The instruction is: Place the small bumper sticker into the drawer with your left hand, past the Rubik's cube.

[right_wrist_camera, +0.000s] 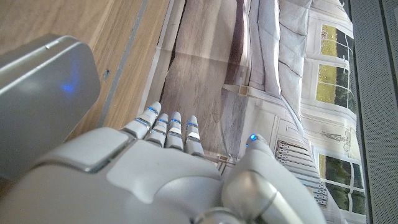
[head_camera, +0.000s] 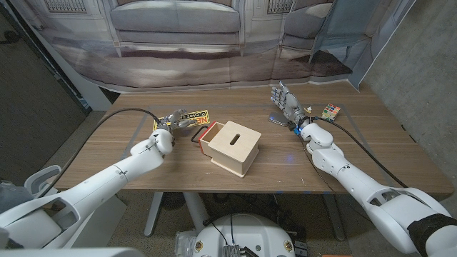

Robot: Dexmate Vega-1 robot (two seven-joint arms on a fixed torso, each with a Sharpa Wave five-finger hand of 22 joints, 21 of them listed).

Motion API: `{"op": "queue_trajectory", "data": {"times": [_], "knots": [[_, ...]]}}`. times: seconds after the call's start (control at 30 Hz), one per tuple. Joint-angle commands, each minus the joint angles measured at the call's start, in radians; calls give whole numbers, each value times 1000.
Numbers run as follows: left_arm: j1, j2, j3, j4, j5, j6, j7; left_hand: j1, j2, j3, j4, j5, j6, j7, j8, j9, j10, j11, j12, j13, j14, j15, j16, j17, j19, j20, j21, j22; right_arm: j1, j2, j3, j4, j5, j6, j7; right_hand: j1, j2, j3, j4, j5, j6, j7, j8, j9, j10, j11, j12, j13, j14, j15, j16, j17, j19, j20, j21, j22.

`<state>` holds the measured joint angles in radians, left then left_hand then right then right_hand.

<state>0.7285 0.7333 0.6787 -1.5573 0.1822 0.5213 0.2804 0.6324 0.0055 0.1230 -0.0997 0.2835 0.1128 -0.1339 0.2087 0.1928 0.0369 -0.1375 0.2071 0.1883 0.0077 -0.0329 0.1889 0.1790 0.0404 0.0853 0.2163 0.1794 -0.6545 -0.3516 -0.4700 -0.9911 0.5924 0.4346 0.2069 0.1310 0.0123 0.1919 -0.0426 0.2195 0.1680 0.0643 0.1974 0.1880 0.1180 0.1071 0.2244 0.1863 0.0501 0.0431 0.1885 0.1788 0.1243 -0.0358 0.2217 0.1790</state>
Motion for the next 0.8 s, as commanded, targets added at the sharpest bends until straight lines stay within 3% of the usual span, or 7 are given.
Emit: {"op": "queue_trajectory", "data": {"times": [0.03,0.8], "knots": [[1,-8,-1,15,-8,-5,9,13,1,1,-3,-2,2,-9,2,4,8,-4,4,5,9,-20,6,6,5,-6,2,4,6,9,-3,12,0,-1,1,-1,5,3,-4,2,8,-2,1,3,10,2,-5,3,5,-2,-2,2,8,-1,-1,4],[-2,-18,-4,37,-17,-32,28,60,13,13,-21,-6,32,-8,10,5,27,-5,8,5,47,-34,12,4,66,-2,17,4,15,21,-2,39,6,4,6,-1,6,1,-5,2,10,-2,1,3,11,3,-5,3,6,-1,-2,2,9,0,-4,4]]}}
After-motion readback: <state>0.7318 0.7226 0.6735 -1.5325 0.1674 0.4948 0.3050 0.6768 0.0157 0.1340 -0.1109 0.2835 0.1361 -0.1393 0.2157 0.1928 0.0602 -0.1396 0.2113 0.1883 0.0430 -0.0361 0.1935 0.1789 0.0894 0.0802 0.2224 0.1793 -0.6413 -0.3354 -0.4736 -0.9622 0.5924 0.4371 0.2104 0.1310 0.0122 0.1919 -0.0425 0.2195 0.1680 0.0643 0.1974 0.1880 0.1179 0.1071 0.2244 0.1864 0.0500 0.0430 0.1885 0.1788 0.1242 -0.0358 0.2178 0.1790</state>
